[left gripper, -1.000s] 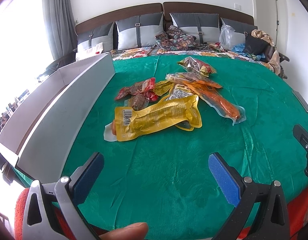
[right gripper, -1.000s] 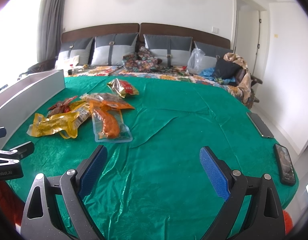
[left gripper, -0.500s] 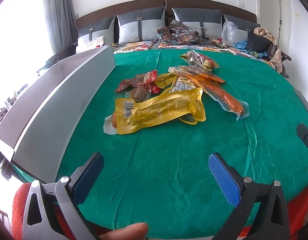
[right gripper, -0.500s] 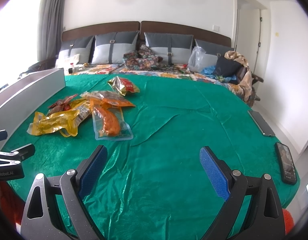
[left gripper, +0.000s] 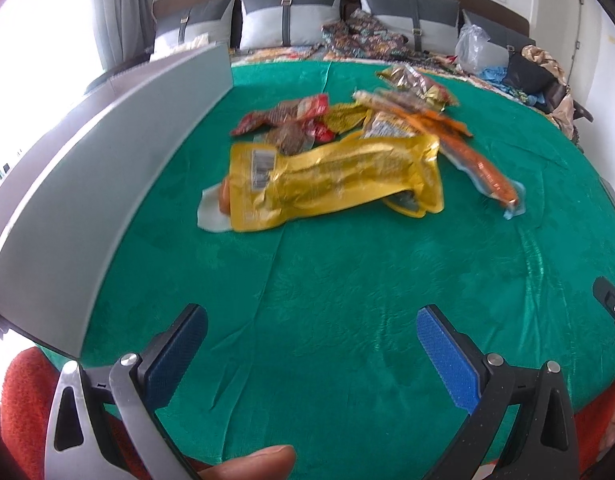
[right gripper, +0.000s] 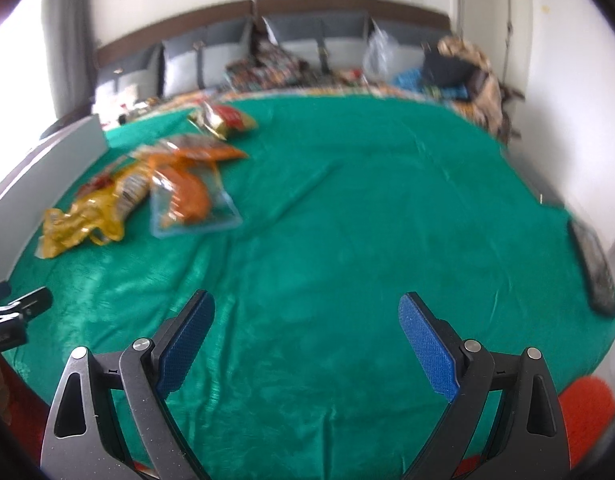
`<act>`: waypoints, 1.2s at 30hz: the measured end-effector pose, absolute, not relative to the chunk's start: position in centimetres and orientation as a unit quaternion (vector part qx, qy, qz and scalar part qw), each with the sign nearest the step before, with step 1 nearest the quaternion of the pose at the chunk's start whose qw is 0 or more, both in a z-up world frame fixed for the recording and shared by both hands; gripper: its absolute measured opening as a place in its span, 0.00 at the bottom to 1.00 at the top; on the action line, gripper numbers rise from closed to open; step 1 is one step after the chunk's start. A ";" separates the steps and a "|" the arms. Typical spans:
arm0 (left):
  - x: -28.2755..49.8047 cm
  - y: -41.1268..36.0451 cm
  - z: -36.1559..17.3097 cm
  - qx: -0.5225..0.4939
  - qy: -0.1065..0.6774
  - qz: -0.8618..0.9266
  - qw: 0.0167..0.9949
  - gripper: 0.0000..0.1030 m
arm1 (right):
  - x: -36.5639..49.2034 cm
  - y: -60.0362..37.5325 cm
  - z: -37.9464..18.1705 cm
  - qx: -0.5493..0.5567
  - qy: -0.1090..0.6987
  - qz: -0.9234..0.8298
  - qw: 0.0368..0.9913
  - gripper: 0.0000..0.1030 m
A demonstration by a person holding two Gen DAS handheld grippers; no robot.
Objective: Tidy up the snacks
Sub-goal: 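Move both tools forward toward the pile of snack packs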
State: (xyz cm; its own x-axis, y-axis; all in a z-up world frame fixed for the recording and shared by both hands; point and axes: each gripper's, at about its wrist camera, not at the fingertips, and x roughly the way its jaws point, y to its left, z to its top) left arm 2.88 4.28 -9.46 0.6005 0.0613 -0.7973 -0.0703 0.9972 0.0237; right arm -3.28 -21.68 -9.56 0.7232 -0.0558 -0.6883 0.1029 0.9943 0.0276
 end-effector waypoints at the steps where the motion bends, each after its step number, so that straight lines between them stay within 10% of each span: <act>1: 3.0 4.4 -9.8 -0.008 0.451 0.037 0.892 1.00 | -3.2 -22.0 -9.8 0.037 0.375 -0.046 0.925 0.92; 36: 3.8 6.0 -11.4 -0.013 0.497 0.028 0.867 1.00 | -1.9 -22.4 -11.6 0.033 0.456 -0.058 0.888 0.94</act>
